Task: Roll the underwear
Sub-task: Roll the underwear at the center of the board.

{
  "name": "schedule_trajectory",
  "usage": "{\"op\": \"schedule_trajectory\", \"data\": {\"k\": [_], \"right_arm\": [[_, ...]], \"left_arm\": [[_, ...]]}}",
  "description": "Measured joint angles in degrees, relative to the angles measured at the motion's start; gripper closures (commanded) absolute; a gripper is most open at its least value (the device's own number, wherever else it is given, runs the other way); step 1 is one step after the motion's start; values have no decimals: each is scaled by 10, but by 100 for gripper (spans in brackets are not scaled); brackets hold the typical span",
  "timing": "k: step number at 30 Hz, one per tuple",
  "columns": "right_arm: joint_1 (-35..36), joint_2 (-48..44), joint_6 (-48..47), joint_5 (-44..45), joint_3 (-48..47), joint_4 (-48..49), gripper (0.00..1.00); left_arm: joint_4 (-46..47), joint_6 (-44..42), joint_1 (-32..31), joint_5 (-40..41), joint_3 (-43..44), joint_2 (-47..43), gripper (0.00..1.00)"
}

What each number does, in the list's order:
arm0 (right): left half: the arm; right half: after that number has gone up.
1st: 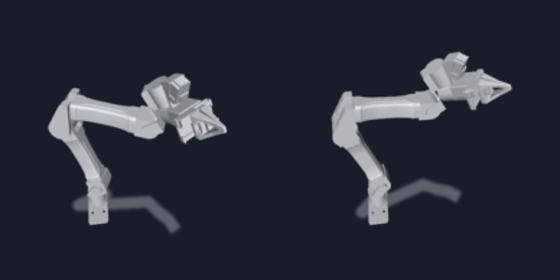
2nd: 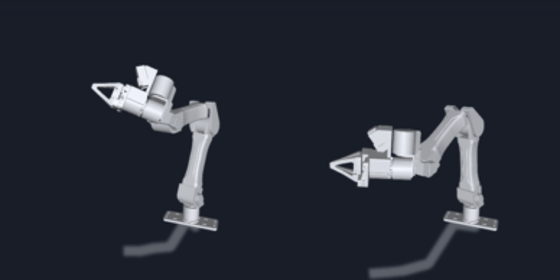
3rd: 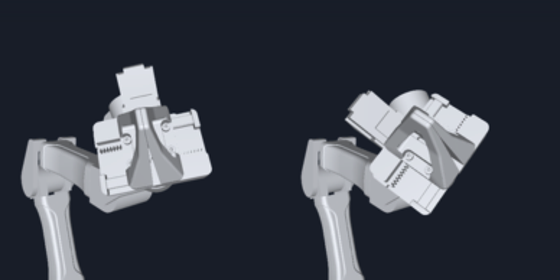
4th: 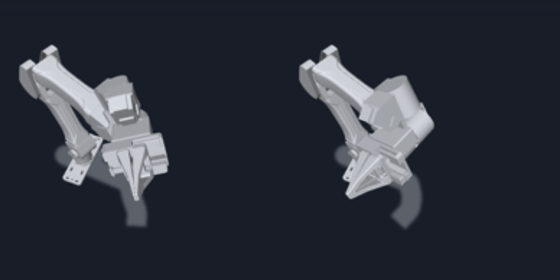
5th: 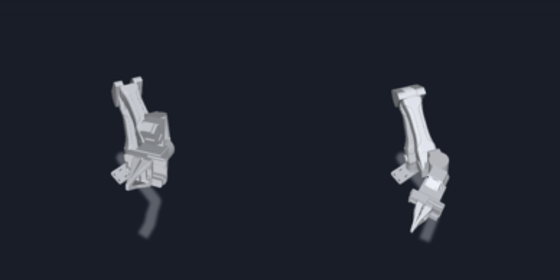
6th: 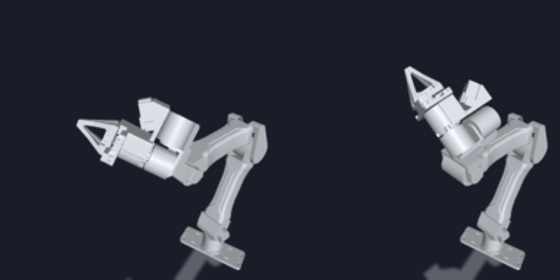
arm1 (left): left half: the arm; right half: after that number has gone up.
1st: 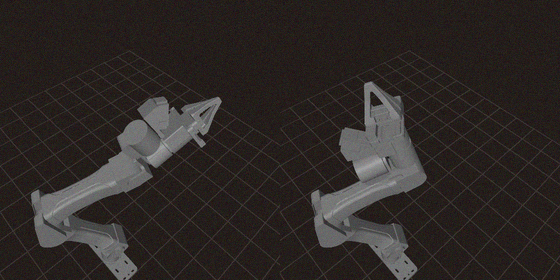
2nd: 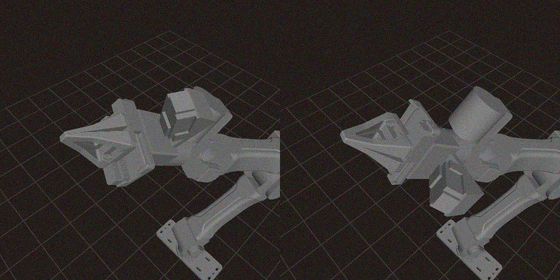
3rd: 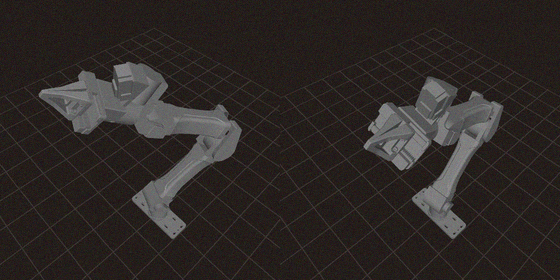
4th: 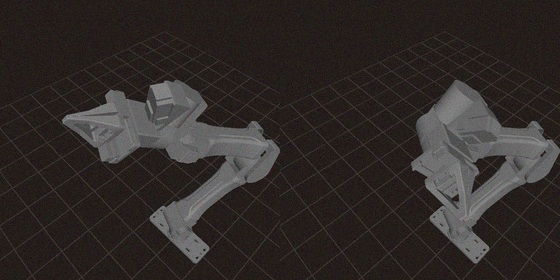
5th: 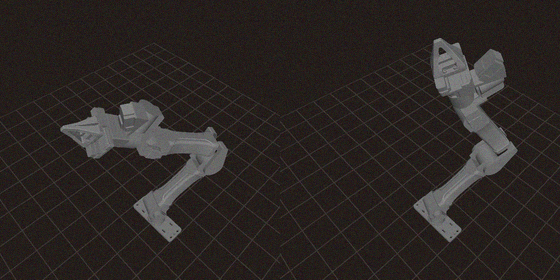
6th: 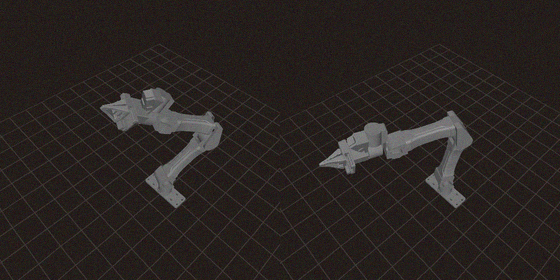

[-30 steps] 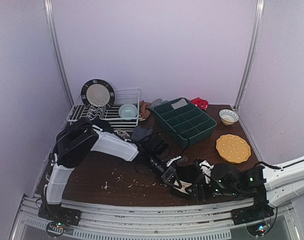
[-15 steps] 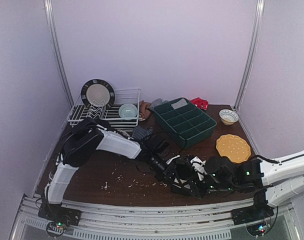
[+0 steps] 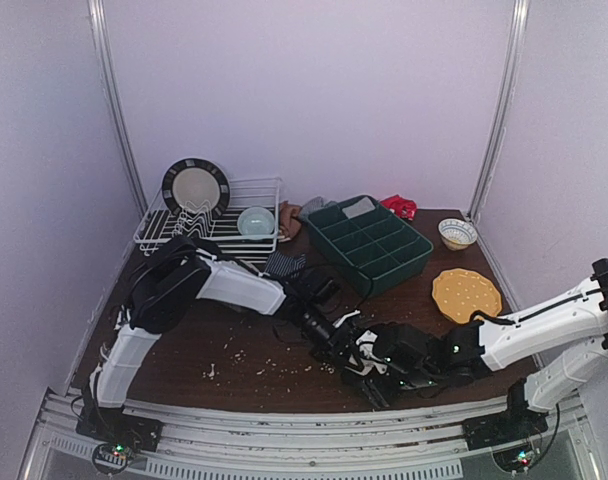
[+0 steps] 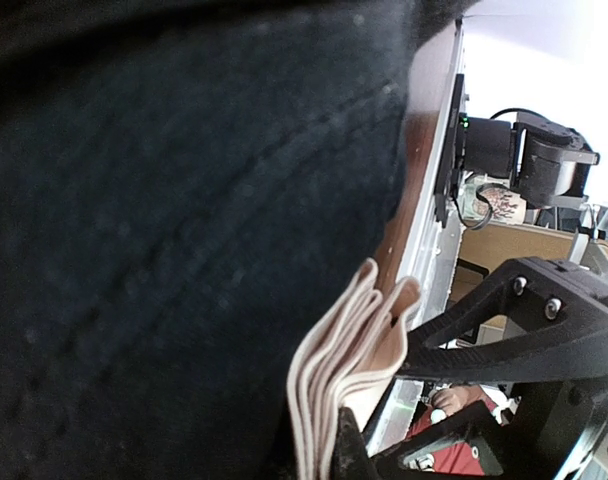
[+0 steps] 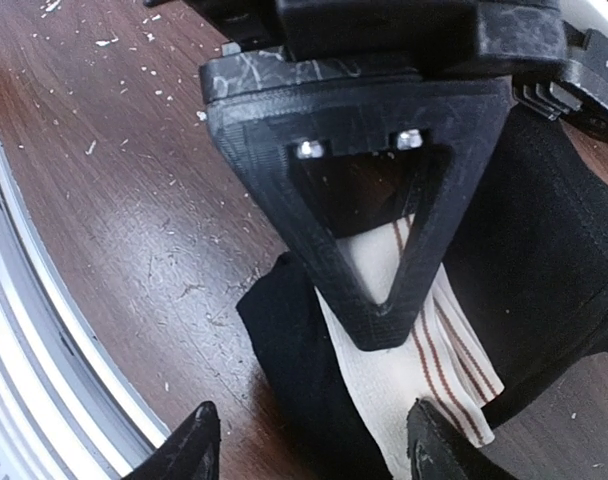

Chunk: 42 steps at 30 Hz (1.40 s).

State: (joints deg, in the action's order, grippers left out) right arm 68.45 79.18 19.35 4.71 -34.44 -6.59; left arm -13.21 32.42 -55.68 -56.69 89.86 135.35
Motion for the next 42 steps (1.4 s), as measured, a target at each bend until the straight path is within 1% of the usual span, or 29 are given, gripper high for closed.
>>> {"op": "schedule_trajectory", "data": {"k": [4, 10, 12, 15, 17, 18, 19, 20, 21, 24, 25, 28, 32, 33, 36, 37, 39, 42], "right_arm": [[0, 19, -3, 4, -20, -18, 39], [-2, 60, 3, 30, -53, -48, 51], [-2, 70, 7, 35, -61, -55, 58], [-2, 80, 17, 47, -66, -57, 71], [-2, 83, 20, 54, -66, -56, 79], [-2, 83, 27, 56, -65, -53, 83], [-2, 83, 32, 56, -63, -48, 86], [-2, 82, 31, 56, -61, -45, 88], [-2, 81, 36, 53, -57, -38, 91], [3, 57, 44, 56, -46, -2, 98], [2, 54, 49, 46, -46, 7, 100], [1, 58, 52, 39, -38, 36, 100], [1, 59, 54, 17, -27, 42, 100], [1, 62, 55, 12, -24, 36, 96], [0, 62, 55, 2, -22, 36, 74], [-1, 62, 57, -5, -22, 36, 68], [0, 62, 55, -19, -23, 38, 62], [1, 56, 50, -35, -24, 37, 60]], "left_arm": [[-15, -5, 1, 0, 8, 3, 99], [-18, -15, 2, 0, 9, 3, 89], [-19, -18, 2, 0, 9, 3, 86], [-16, -21, 3, -3, 7, 3, 73], [-13, -25, 3, -9, 5, 1, 62], [-9, -25, 4, -12, 1, -2, 44], [-3, -26, 3, -11, -5, -8, 19], [-2, -28, 3, -9, -11, -14, 4], [6, -27, 4, -13, -22, -25, 3], [14, -19, 16, -15, -56, -66, 2], [14, -17, 21, -4, -65, -77, 2], [21, -12, 27, 20, -92, -99, 2], [26, -6, 28, 66, -137, -139, 2], [25, -6, 28, 78, -145, -146, 2], [26, -4, 28, 113, -170, -169, 2], [27, -4, 27, 124, -177, -176, 2], [33, 0, 26, 145, -194, -190, 2], [43, 5, 26, 174, -218, -211, 2]]}}
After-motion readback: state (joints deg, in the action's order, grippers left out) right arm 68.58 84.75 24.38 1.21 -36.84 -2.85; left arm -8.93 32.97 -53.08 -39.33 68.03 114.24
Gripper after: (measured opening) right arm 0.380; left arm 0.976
